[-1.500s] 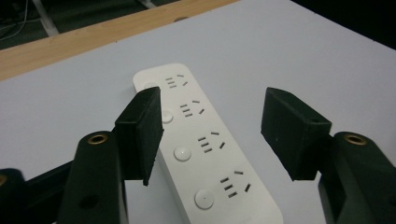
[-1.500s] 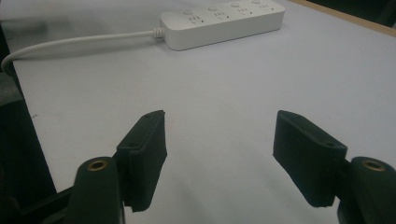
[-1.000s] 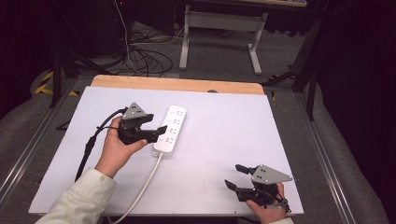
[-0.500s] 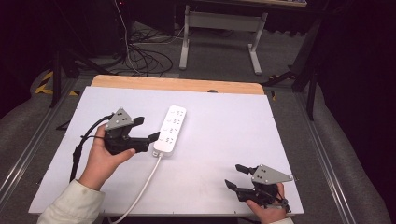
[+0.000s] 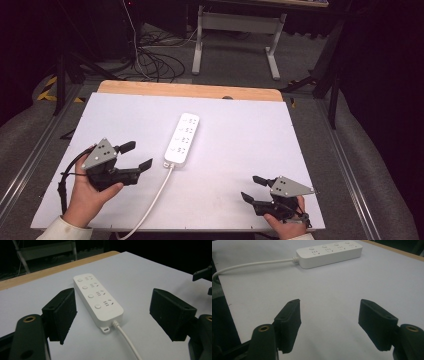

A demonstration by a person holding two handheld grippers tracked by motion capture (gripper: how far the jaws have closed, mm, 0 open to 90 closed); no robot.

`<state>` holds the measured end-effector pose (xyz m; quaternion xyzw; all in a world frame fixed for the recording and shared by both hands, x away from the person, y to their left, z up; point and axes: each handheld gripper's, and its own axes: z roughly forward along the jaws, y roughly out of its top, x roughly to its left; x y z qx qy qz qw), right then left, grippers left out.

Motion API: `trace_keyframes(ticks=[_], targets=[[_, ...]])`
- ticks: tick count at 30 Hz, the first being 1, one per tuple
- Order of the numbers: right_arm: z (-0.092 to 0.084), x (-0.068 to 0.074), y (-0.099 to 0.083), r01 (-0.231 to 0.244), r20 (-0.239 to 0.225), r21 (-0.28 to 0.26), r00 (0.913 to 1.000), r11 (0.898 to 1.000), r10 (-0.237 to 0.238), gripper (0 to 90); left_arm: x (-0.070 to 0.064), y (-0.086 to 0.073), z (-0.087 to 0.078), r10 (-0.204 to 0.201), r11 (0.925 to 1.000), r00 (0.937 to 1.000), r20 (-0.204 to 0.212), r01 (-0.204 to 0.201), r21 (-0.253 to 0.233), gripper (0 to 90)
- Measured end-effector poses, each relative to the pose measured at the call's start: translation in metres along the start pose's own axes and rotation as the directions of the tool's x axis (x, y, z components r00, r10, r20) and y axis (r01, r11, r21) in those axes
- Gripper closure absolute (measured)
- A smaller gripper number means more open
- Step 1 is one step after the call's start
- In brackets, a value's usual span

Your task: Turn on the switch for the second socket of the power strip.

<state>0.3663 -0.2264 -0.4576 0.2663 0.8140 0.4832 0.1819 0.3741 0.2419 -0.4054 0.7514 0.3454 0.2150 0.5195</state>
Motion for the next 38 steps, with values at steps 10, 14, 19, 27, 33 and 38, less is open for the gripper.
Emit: trace_keyframes(ticks=[10, 14, 19, 27, 33, 38], targets=[[-0.001, 0.000, 0.000, -0.006, 0.000, -0.009, 1.0000, 1.000, 0.006, 34.7, 0.000, -0.038, -0.029, 0.017, 0.9998, 0.9998, 0.007, -0.017, 0.010, 22.1], [-0.001, 0.000, 0.000, -0.005, 0.000, -0.006, 1.0000, 1.000, 0.005, 34.7, 0.001, -0.049, -0.039, 0.034, 0.9991, 0.9994, -0.005, -0.034, 0.027, 21.2], [-0.002, 0.000, 0.000, -0.011, -0.004, -0.011, 0.9999, 1.000, 0.011, 34.5, 0.005, -0.066, -0.045, 0.002, 0.9994, 1.0000, -0.002, -0.002, 0.036, 21.0], [-0.002, -0.001, 0.000, -0.012, -0.010, -0.012, 0.9999, 1.000, 0.012, 34.4, 0.012, -0.094, -0.049, -0.059, 0.9976, 0.9981, 0.016, 0.058, 0.037, 21.0], [-0.002, -0.002, 0.000, -0.015, -0.010, -0.016, 0.9998, 1.000, 0.015, 34.4, 0.009, -0.098, -0.050, -0.004, 0.9989, 0.9999, -0.010, 0.005, 0.047, 21.1], [-0.002, -0.003, 0.000, -0.019, -0.012, -0.015, 0.9997, 1.000, 0.019, 34.0, 0.009, -0.096, -0.046, -0.049, 0.9978, 0.9988, -0.004, 0.050, 0.043, 22.0]])
